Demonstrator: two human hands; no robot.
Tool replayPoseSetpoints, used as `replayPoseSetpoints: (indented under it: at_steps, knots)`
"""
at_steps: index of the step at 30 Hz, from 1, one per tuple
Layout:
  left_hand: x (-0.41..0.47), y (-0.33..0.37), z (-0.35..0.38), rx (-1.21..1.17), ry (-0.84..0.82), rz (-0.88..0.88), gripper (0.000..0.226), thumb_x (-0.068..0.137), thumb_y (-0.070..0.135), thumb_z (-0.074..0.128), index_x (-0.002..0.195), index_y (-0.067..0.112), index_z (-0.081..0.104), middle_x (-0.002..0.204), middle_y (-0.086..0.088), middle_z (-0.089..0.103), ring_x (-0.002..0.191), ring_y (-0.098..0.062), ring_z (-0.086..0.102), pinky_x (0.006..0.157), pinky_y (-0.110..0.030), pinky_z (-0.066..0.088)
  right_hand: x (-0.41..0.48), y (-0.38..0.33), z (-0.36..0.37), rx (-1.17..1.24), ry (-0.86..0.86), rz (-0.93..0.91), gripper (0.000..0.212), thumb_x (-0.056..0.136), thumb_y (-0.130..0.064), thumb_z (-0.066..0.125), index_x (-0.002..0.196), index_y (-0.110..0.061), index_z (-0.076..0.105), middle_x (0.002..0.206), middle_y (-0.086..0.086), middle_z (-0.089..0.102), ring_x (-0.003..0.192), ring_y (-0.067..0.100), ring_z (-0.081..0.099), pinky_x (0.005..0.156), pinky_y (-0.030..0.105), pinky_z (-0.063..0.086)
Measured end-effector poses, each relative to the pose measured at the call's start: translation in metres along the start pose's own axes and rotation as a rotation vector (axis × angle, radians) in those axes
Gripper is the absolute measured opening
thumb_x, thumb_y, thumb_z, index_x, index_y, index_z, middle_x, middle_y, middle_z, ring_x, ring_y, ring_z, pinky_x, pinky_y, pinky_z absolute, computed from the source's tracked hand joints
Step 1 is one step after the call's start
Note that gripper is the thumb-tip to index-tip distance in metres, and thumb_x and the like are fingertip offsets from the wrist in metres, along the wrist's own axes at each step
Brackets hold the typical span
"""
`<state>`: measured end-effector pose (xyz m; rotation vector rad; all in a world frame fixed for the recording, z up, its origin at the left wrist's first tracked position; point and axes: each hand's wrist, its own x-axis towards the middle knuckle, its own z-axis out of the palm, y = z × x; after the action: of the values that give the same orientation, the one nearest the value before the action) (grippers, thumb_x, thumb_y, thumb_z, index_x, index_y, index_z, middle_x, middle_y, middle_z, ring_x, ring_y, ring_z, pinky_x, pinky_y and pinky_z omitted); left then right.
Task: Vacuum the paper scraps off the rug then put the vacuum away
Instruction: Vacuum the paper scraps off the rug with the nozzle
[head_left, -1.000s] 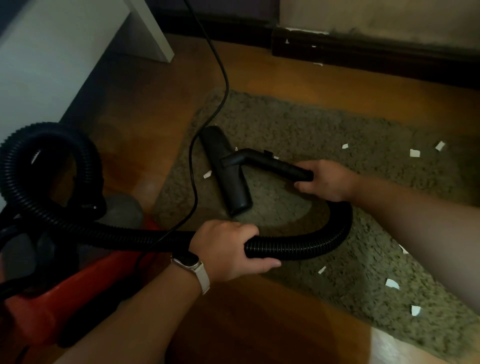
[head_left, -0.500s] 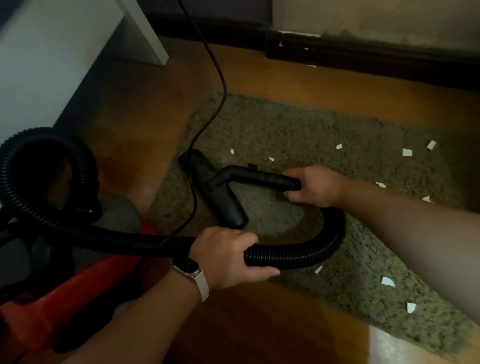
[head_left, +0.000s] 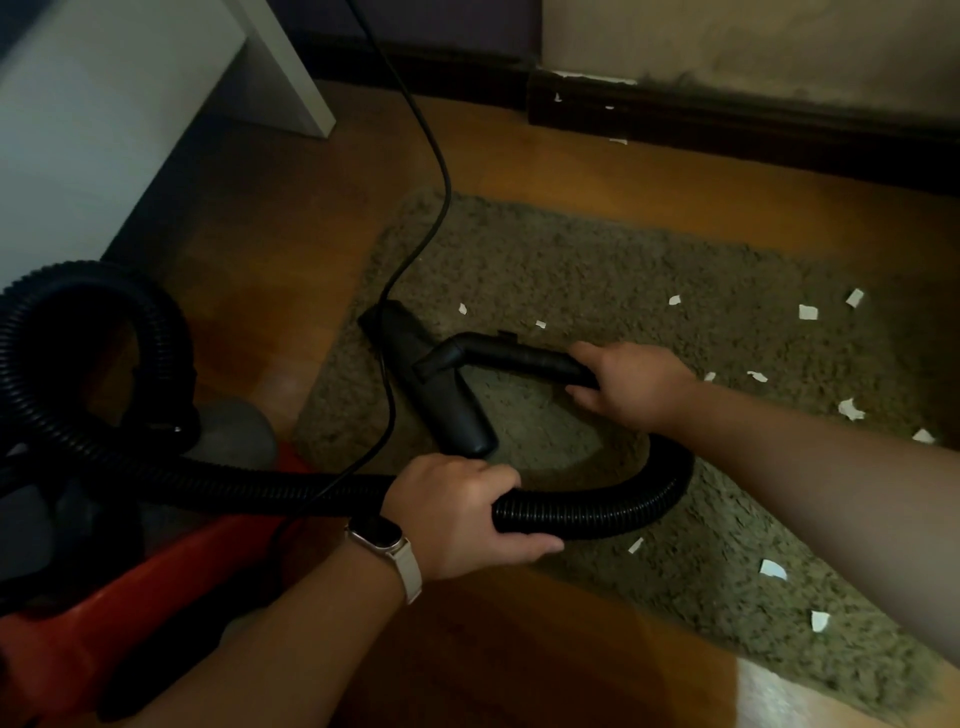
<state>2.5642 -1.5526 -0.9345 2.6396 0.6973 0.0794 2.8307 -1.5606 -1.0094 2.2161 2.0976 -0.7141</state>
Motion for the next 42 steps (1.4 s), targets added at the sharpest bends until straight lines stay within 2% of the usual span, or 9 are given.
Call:
replayPoseSetpoints:
  at_steps: [3, 7, 12, 17, 21, 25, 29, 36, 42]
  knots:
    - [0.008, 0.0, -0.003, 0.003, -0.014, -0.038, 0.057, 0.076, 0.085, 0.048, 0.079, 0.03, 0.064, 0.063, 0.013, 0.057, 0.056, -0.004, 0.055, 0.05, -0.025, 0.046, 0.005, 0.013, -0.006, 0.087, 0.005, 0.074, 0.029, 0.095, -0.049, 0.055, 0.117, -0.03, 0.049, 0.077, -0.007, 0.055, 0.064, 0.013, 0.054, 0.049, 0.027, 0.036]
    - [0.017, -0.003, -0.004, 0.023, -0.006, -0.048, 0.058, 0.076, 0.087, 0.046, 0.08, 0.032, 0.062, 0.062, 0.015, 0.054, 0.055, -0.003, 0.053, 0.048, -0.023, 0.044, 0.01, 0.026, -0.01, 0.16, 0.002, 0.153, 0.028, 0.095, -0.047, 0.056, 0.117, -0.03, 0.051, 0.078, -0.006, 0.057, 0.065, 0.012, 0.056, 0.05, 0.026, 0.038]
    - [0.016, -0.008, 0.0, 0.04, 0.027, -0.01, 0.056, 0.076, 0.084, 0.049, 0.076, 0.029, 0.063, 0.059, 0.013, 0.055, 0.053, -0.004, 0.054, 0.046, -0.027, 0.047, 0.016, 0.012, -0.007, 0.113, -0.033, 0.037, 0.033, 0.094, -0.049, 0.057, 0.12, -0.031, 0.052, 0.078, -0.008, 0.055, 0.066, 0.013, 0.054, 0.055, 0.03, 0.04]
    - [0.003, -0.013, 0.007, -0.011, 0.017, 0.003, 0.056, 0.078, 0.079, 0.055, 0.078, 0.024, 0.066, 0.063, 0.011, 0.059, 0.056, -0.007, 0.057, 0.049, -0.031, 0.049, 0.024, -0.008, -0.001, -0.011, 0.038, -0.078, 0.036, 0.093, -0.053, 0.052, 0.12, -0.028, 0.05, 0.082, -0.005, 0.051, 0.07, 0.018, 0.047, 0.059, 0.031, 0.036]
    - [0.001, -0.013, 0.007, -0.013, 0.02, -0.019, 0.056, 0.077, 0.079, 0.055, 0.078, 0.024, 0.066, 0.063, 0.011, 0.059, 0.056, -0.006, 0.057, 0.05, -0.029, 0.05, 0.032, -0.014, -0.004, -0.023, 0.041, -0.063, 0.045, 0.095, -0.052, 0.05, 0.133, -0.029, 0.045, 0.094, 0.001, 0.062, 0.072, 0.02, 0.051, 0.058, 0.031, 0.037]
    - [0.002, -0.017, 0.005, -0.014, 0.024, -0.042, 0.057, 0.077, 0.08, 0.055, 0.078, 0.024, 0.065, 0.062, 0.01, 0.058, 0.055, -0.008, 0.057, 0.049, -0.03, 0.049, 0.042, -0.012, -0.011, 0.01, 0.05, 0.016, 0.032, 0.097, -0.049, 0.051, 0.121, -0.027, 0.048, 0.082, -0.004, 0.057, 0.068, 0.018, 0.055, 0.053, 0.03, 0.039]
    - [0.003, -0.02, 0.002, -0.02, 0.025, -0.058, 0.059, 0.077, 0.082, 0.052, 0.08, 0.025, 0.066, 0.063, 0.01, 0.058, 0.056, -0.009, 0.057, 0.049, -0.031, 0.049, 0.049, -0.011, -0.015, 0.049, 0.039, 0.063, 0.028, 0.097, -0.047, 0.052, 0.118, -0.029, 0.048, 0.075, -0.005, 0.054, 0.06, 0.013, 0.053, 0.045, 0.026, 0.032]
    - [-0.002, -0.024, 0.0, -0.001, 0.023, -0.051, 0.059, 0.077, 0.081, 0.052, 0.081, 0.024, 0.067, 0.063, 0.01, 0.06, 0.054, -0.01, 0.057, 0.046, -0.029, 0.048, 0.063, -0.032, -0.016, 0.059, 0.042, -0.047, 0.032, 0.096, -0.049, 0.052, 0.12, -0.029, 0.049, 0.074, -0.01, 0.051, 0.059, 0.009, 0.048, 0.047, 0.027, 0.034]
    - [-0.01, -0.033, -0.008, 0.038, -0.029, -0.1, 0.063, 0.076, 0.085, 0.044, 0.08, 0.026, 0.066, 0.062, 0.01, 0.059, 0.054, -0.009, 0.056, 0.048, -0.028, 0.049, 0.076, -0.06, -0.013, 0.011, 0.079, -0.173, 0.037, 0.094, -0.048, 0.053, 0.123, -0.025, 0.052, 0.094, 0.003, 0.064, 0.082, 0.027, 0.062, 0.061, 0.032, 0.039]
